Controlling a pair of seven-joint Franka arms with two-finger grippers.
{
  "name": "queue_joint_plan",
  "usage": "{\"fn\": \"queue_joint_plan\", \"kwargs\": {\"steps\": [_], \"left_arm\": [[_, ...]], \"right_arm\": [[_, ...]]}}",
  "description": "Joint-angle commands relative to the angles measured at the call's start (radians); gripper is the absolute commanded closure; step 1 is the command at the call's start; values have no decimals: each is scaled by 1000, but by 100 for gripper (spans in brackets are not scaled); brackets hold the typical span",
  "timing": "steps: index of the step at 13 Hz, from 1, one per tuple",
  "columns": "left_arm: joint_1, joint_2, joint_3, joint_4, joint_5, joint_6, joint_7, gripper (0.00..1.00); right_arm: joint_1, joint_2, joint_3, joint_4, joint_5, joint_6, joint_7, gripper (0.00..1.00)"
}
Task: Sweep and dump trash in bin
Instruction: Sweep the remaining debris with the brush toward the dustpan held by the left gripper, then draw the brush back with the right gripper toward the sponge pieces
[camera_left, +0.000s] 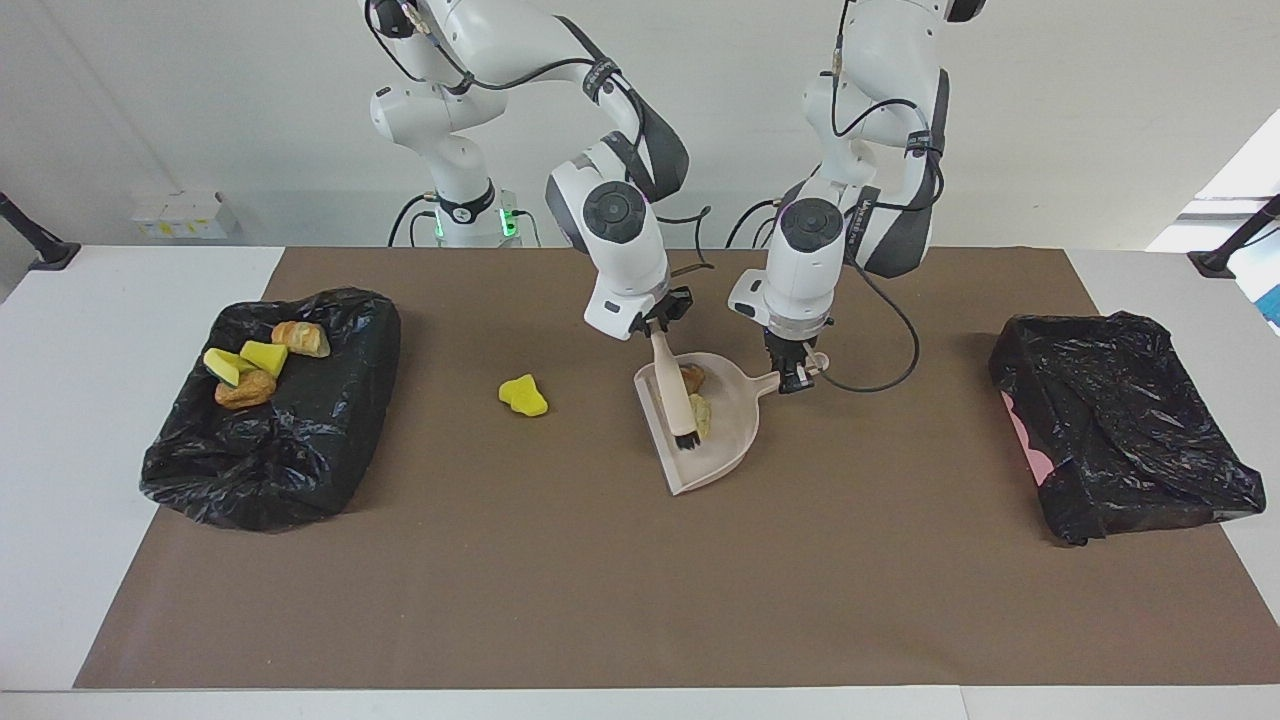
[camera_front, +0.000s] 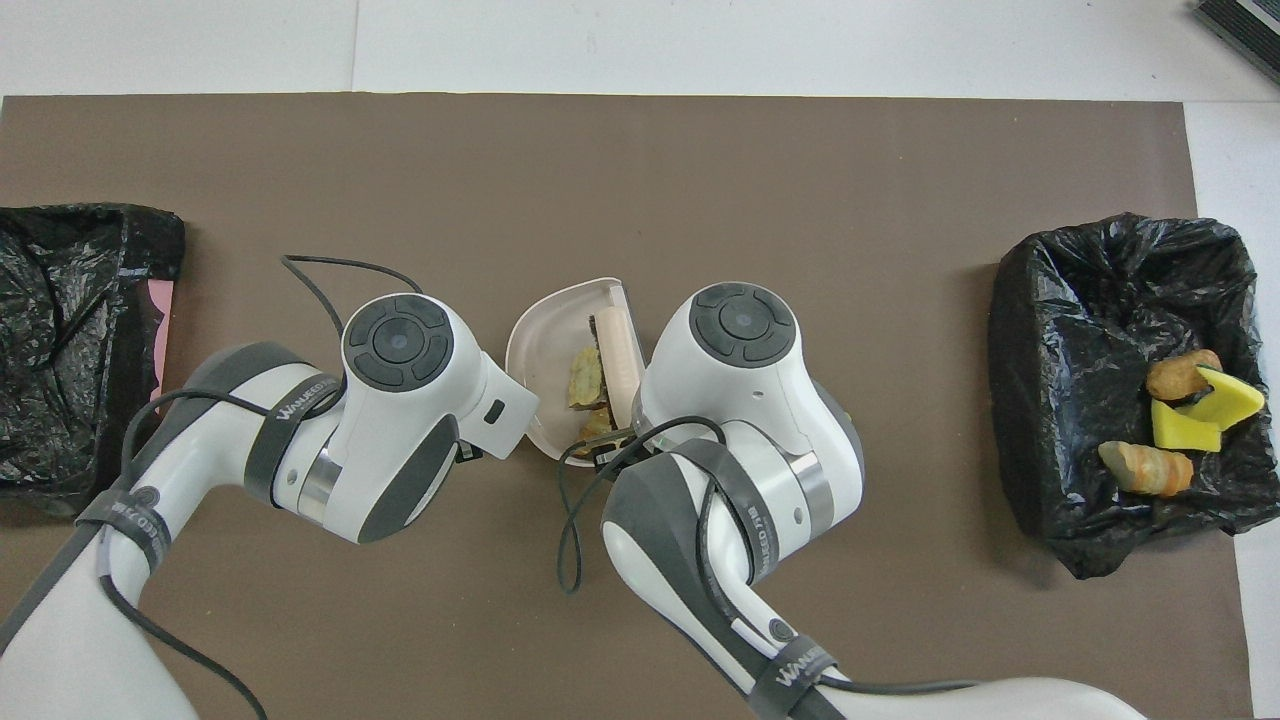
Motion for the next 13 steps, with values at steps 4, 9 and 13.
{"fn": "queue_joint_plan", "kwargs": {"steps": [4, 9, 13], "left_arm": [[-1, -30, 7, -44, 23, 26, 9, 100], [-11, -32, 7, -44, 23, 27, 9, 100], [-11, -30, 7, -44, 23, 30, 9, 100]], "right_arm": [[-160, -91, 0, -19, -154, -199, 43, 100], [-321, -236, 3, -264, -249, -184, 43, 100], [-348, -418, 8, -612, -261, 72, 43, 100]]}}
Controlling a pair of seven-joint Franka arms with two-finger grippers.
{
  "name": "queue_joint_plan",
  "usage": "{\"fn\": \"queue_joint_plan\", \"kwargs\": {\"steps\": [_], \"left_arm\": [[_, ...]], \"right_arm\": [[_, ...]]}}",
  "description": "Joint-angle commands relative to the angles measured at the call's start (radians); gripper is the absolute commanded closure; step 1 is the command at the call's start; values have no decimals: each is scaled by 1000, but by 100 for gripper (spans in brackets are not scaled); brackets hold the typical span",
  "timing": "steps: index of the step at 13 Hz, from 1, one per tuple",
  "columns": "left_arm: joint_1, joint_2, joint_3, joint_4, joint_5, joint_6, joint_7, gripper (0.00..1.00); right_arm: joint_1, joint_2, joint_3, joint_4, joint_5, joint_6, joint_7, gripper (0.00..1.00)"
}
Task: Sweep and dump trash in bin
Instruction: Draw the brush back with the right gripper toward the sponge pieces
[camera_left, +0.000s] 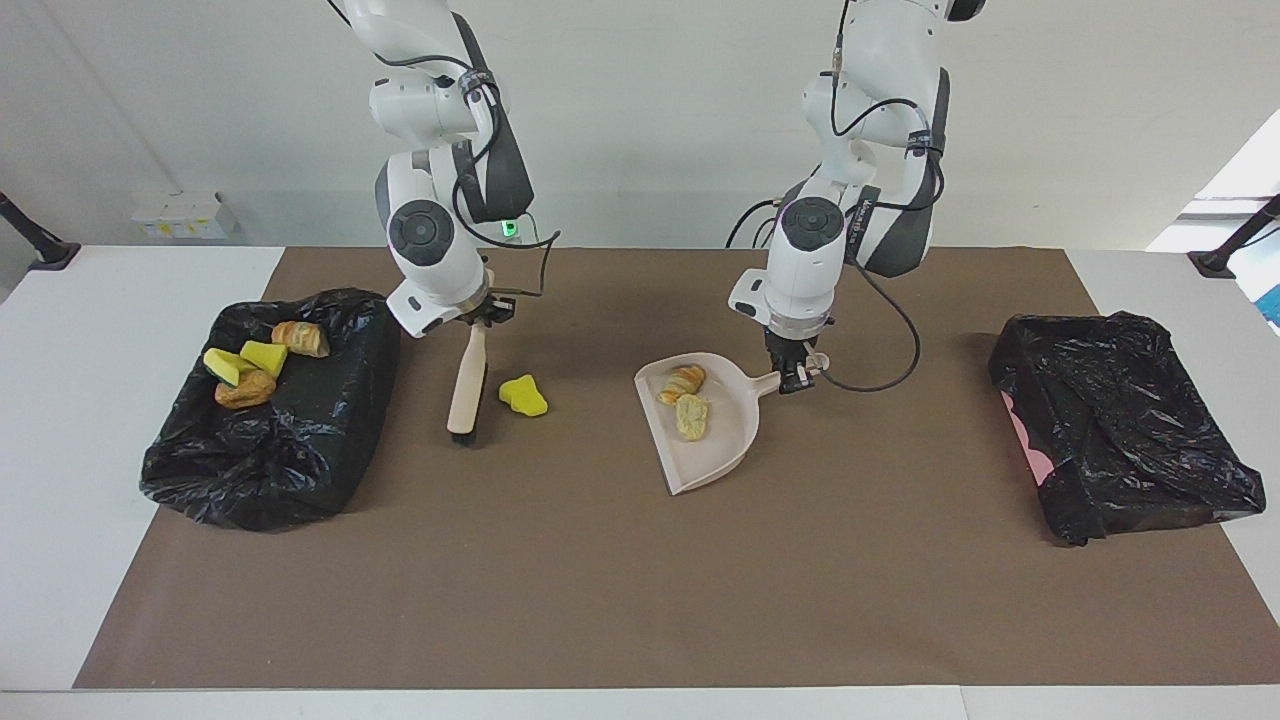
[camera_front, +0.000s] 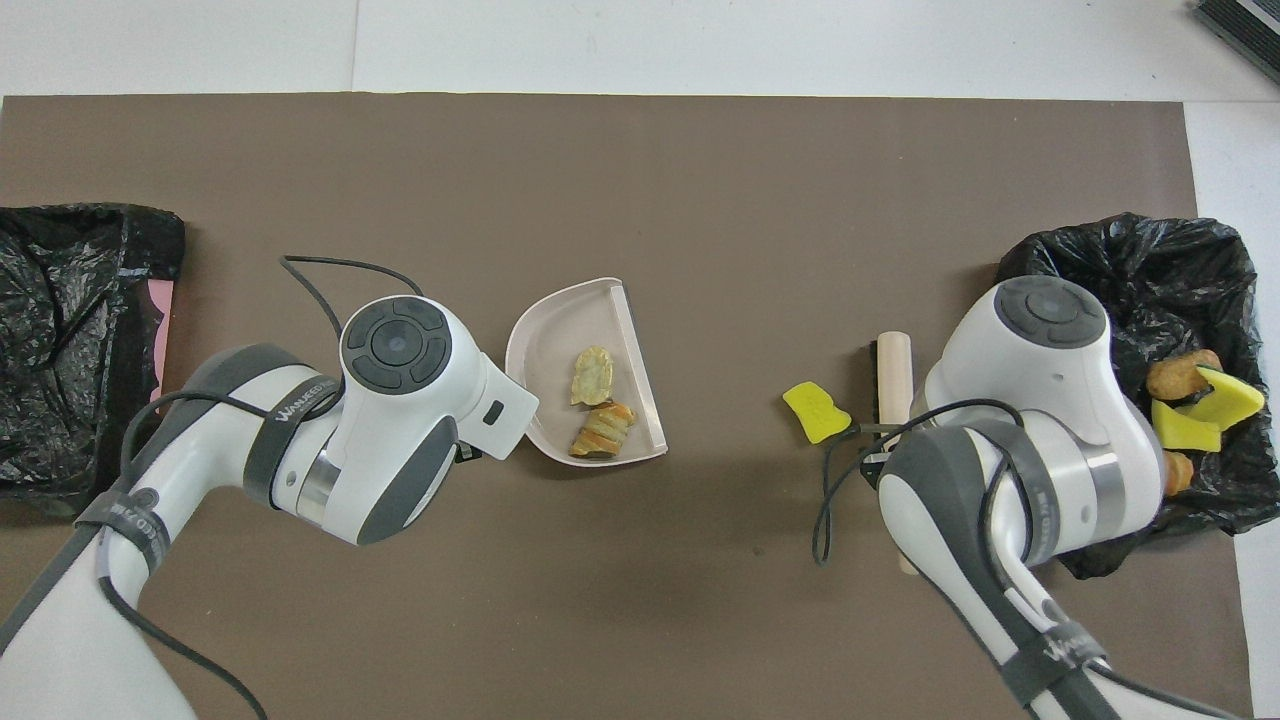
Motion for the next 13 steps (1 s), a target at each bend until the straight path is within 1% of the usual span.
{"fn": "queue_joint_plan", "kwargs": {"steps": [1, 2, 3, 6, 7, 8, 10, 11, 13], "left_arm": [[-10, -30, 7, -40, 22, 25, 7, 100], [-10, -30, 7, -40, 22, 22, 7, 100], [-10, -30, 7, -40, 22, 24, 7, 100], [-10, -30, 7, -41, 22, 20, 7, 100], [-10, -32, 7, -41, 24, 20, 7, 100], [-10, -32, 7, -43, 22, 17, 7, 100], [-12, -38, 7, -53, 24, 19, 7, 100], [-12, -38, 7, -53, 22, 19, 7, 100], [-10, -39, 7, -55, 22, 22, 7, 100]], "right_arm": [[13, -134, 19, -211, -16, 142, 38, 100], [30, -105, 21, -205, -14, 157, 55, 100], [53, -73, 21, -184, -13, 197, 57, 100], [109, -13, 24, -93, 9, 196, 51, 100], [141, 7, 22, -63, 33, 193, 52, 100], [169, 43, 24, -27, 50, 196, 54, 100], [227, 164, 24, 103, 79, 191, 62, 100], [255, 211, 24, 163, 98, 189, 62, 100], [303, 275, 25, 261, 128, 171, 59, 100]]}}
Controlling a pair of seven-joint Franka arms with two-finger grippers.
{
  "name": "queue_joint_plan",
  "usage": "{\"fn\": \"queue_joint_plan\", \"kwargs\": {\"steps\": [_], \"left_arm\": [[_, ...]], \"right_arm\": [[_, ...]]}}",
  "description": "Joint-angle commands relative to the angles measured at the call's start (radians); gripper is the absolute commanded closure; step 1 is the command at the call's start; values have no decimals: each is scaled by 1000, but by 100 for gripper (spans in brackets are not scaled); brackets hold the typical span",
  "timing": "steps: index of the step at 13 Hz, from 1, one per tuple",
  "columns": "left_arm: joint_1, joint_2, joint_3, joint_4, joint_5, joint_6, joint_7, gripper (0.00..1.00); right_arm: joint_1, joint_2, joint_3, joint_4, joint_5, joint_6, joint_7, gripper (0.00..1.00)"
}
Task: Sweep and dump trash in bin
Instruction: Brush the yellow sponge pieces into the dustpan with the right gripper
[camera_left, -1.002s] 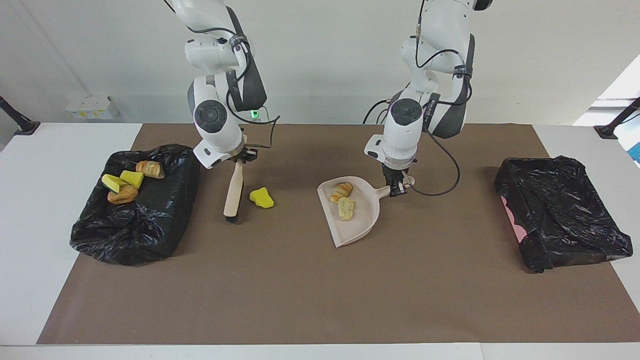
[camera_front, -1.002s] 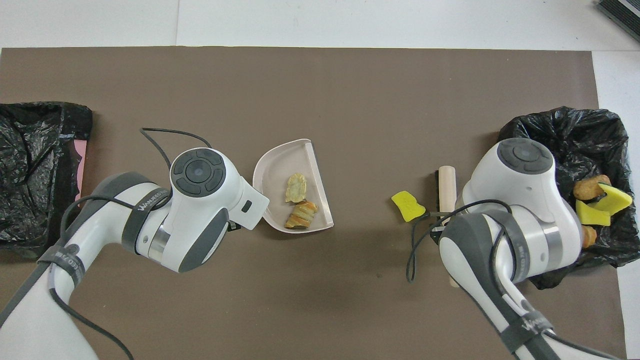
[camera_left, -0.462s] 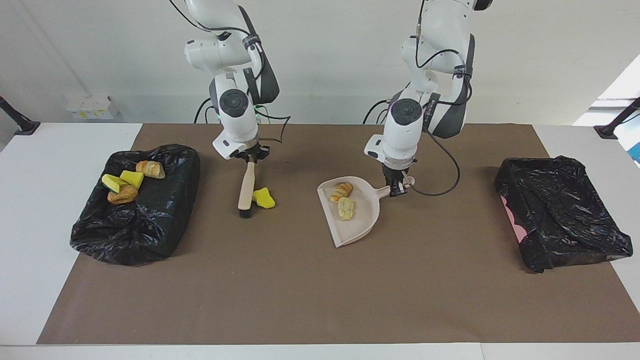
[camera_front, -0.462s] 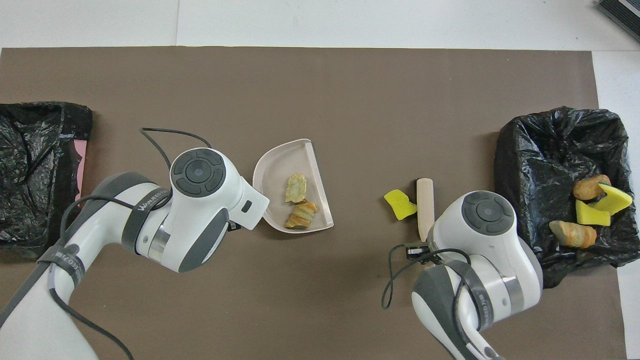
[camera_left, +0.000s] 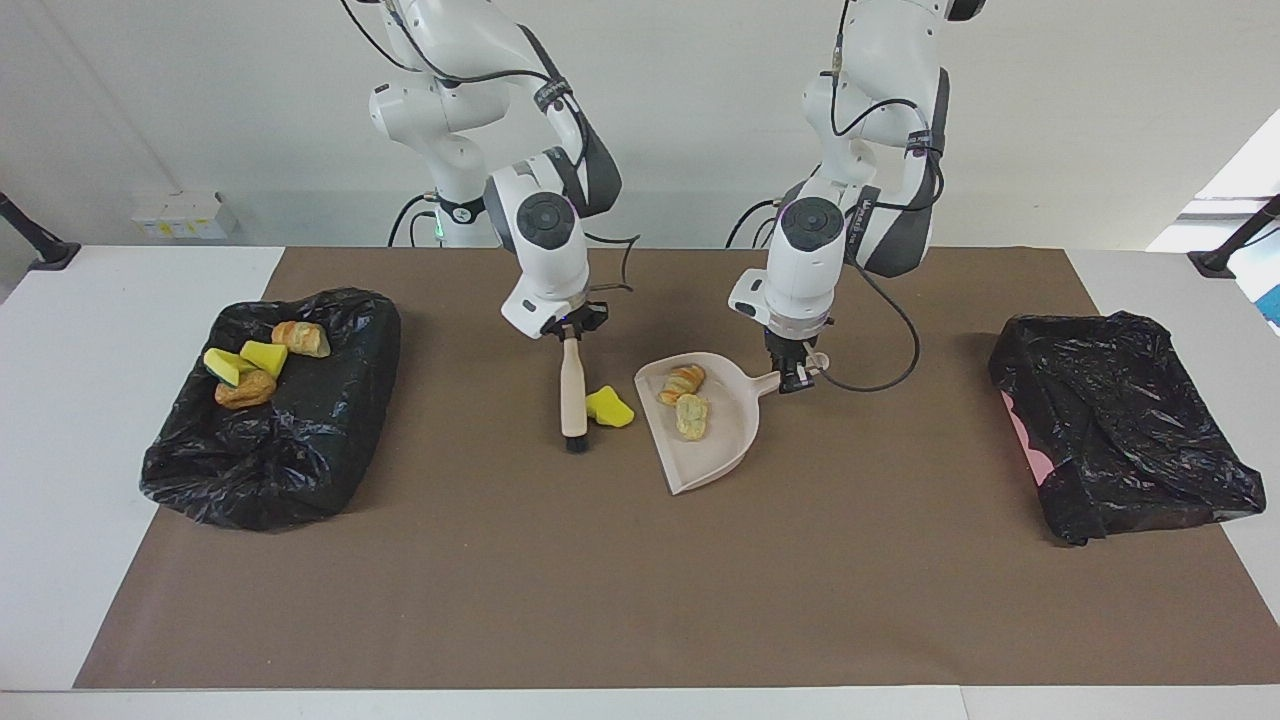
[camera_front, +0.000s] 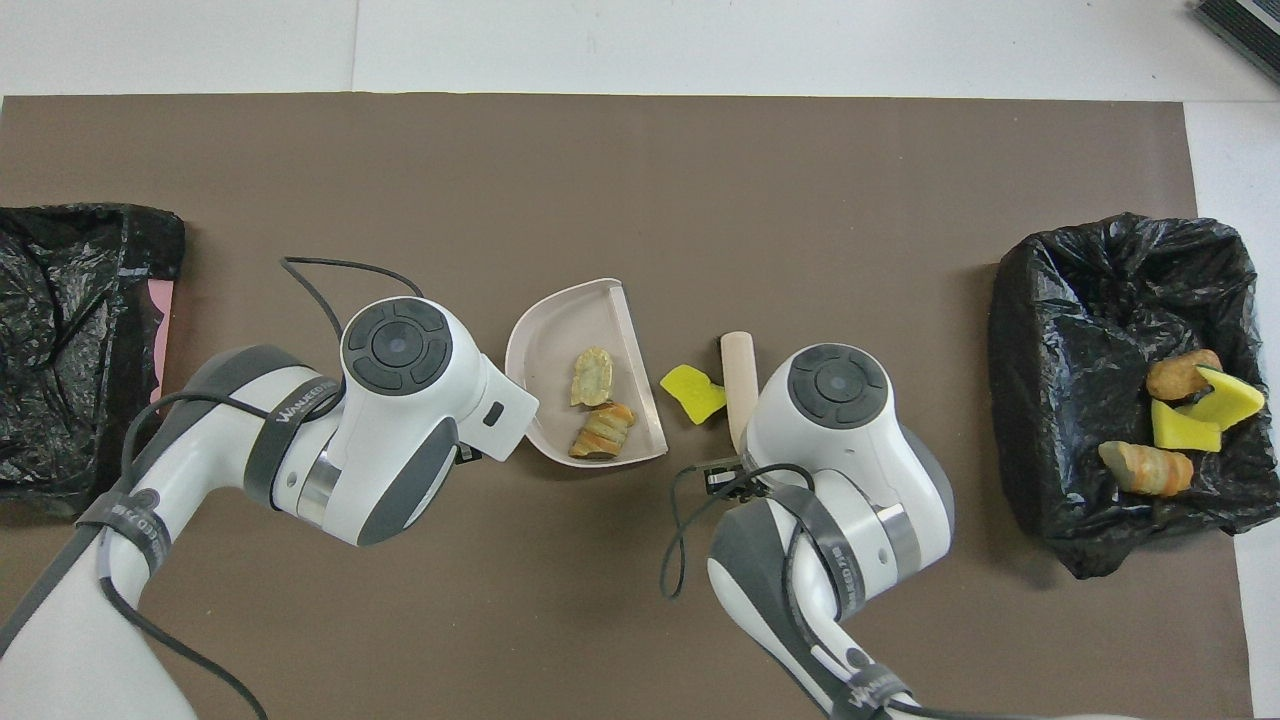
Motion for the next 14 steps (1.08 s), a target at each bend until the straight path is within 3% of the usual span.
{"fn": "queue_joint_plan", "kwargs": {"steps": [1, 6, 14], "left_arm": [[-10, -38, 7, -52, 22, 24, 7, 100], [-3, -37, 7, -50, 22, 26, 8, 100], [46, -32, 9, -3, 22, 21, 102, 100]], "right_arm": [[51, 114, 4, 158, 90, -25, 4, 100], [65, 124, 2, 174, 117, -34, -68, 100], [24, 101, -7, 173, -77, -178, -47, 100]]}}
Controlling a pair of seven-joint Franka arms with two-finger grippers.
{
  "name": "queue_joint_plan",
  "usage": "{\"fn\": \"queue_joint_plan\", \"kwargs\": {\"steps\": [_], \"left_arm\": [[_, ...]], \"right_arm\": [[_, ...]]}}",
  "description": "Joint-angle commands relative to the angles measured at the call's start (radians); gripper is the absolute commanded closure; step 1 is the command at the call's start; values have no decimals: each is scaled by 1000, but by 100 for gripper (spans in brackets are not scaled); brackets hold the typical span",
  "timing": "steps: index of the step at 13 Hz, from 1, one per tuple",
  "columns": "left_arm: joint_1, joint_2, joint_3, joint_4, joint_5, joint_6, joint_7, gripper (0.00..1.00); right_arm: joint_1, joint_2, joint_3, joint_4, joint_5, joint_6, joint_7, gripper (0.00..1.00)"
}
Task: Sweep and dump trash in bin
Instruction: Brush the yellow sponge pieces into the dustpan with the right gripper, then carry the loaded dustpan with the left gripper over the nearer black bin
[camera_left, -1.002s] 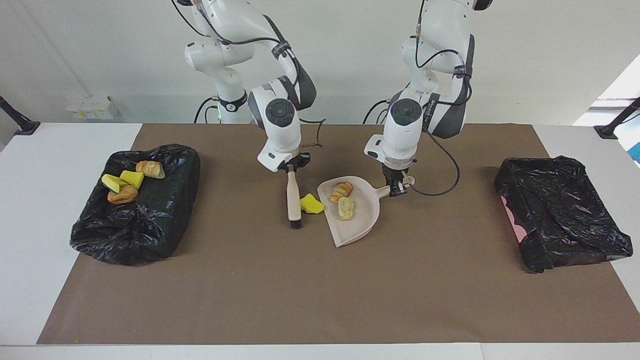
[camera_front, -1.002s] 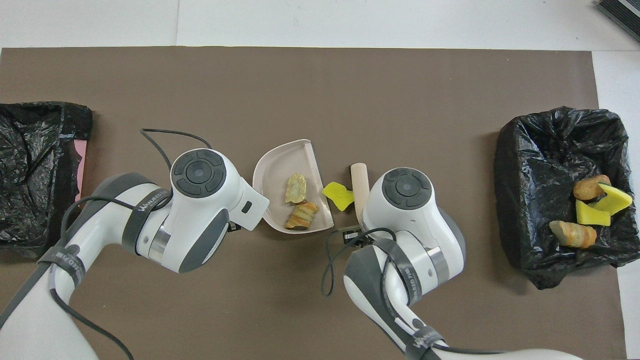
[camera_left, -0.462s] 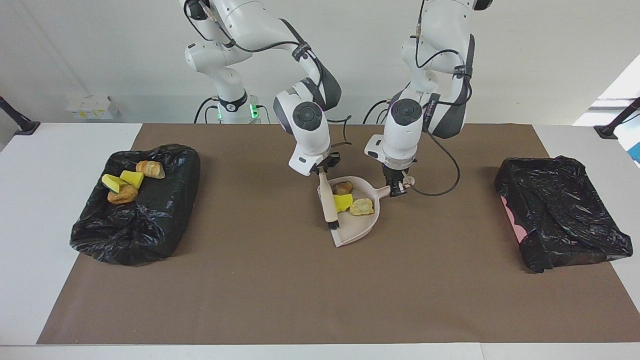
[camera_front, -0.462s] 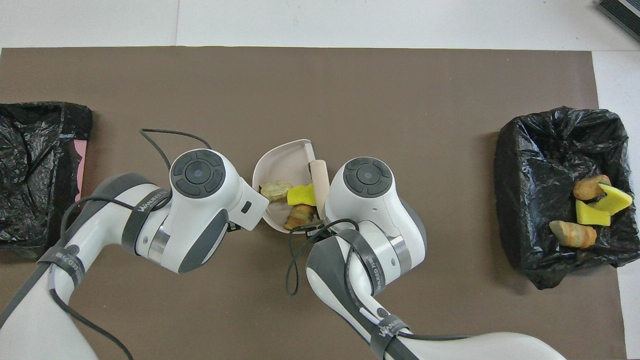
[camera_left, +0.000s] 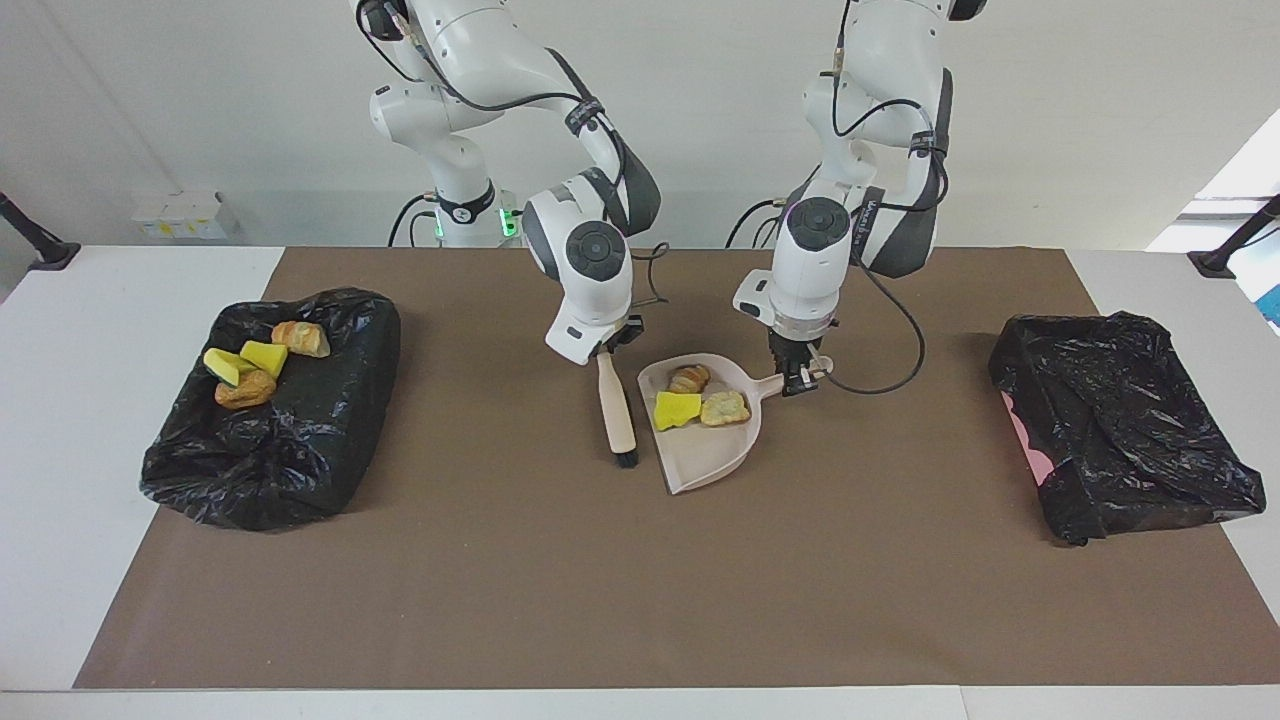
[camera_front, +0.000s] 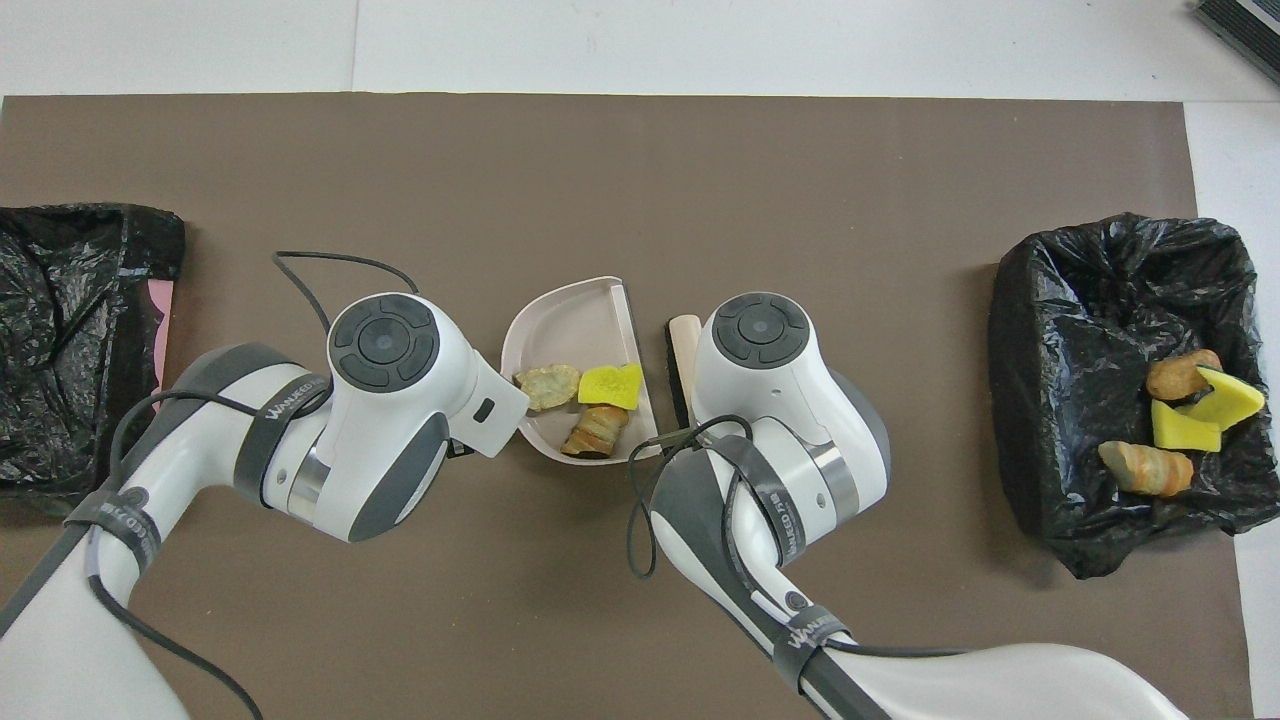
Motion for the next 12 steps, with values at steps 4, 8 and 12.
{"fn": "queue_joint_plan", "kwargs": {"steps": [4, 8, 12], "left_arm": [[93, -59, 4, 18, 22, -1, 108, 100], [237, -125, 2, 30, 22, -36, 279, 100], [421, -165, 4, 68, 16, -145, 363, 100]], "right_arm": [[81, -40, 14, 3, -53, -65, 208, 100], [225, -80, 15, -35, -9, -27, 403, 100], [334, -122, 17, -114, 65, 85, 474, 100]]}}
